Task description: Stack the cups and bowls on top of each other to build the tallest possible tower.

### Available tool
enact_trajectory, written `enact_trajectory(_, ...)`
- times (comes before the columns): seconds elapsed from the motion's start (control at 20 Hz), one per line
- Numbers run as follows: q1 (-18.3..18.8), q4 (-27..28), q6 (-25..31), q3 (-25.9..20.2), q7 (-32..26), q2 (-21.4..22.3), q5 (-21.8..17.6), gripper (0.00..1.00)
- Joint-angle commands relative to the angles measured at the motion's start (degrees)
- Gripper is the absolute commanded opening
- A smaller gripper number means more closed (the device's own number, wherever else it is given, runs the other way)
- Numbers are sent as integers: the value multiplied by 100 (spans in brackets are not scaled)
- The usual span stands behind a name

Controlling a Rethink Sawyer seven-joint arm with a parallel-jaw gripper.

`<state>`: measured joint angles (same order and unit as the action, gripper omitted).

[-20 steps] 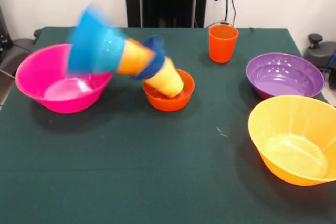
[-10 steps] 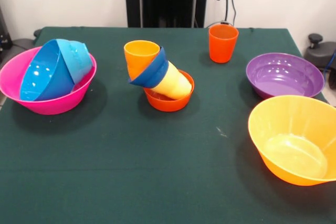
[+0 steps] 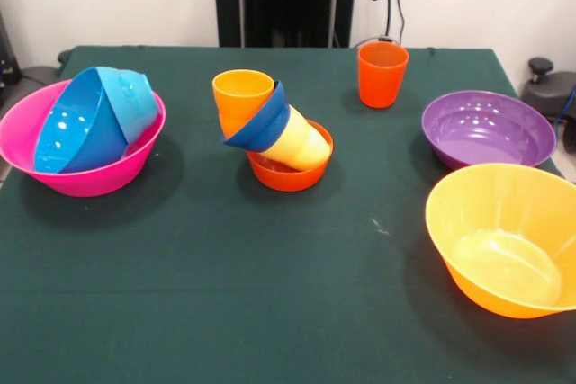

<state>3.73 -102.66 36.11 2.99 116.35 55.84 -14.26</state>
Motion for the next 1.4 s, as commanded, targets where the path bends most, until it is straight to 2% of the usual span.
enact_trajectory(0.05,-90,-253,-92,-176,316,-211,-210,100)
enact_trajectory(0.45,24,-366,-325,-242,231,-147,-172,100)
enact_trajectory(0.85,338,-435,-1297,-360,93,-373,-413,100)
enact_trajectory(1.0,279,-259,-1466,-166,115,-404,-620,100)
enact_trajectory(1.25,469,-379,-1749,-355,37,-422,-448,100)
enact_trajectory(1.4,435,-422,-1816,-295,56,-392,-461,100)
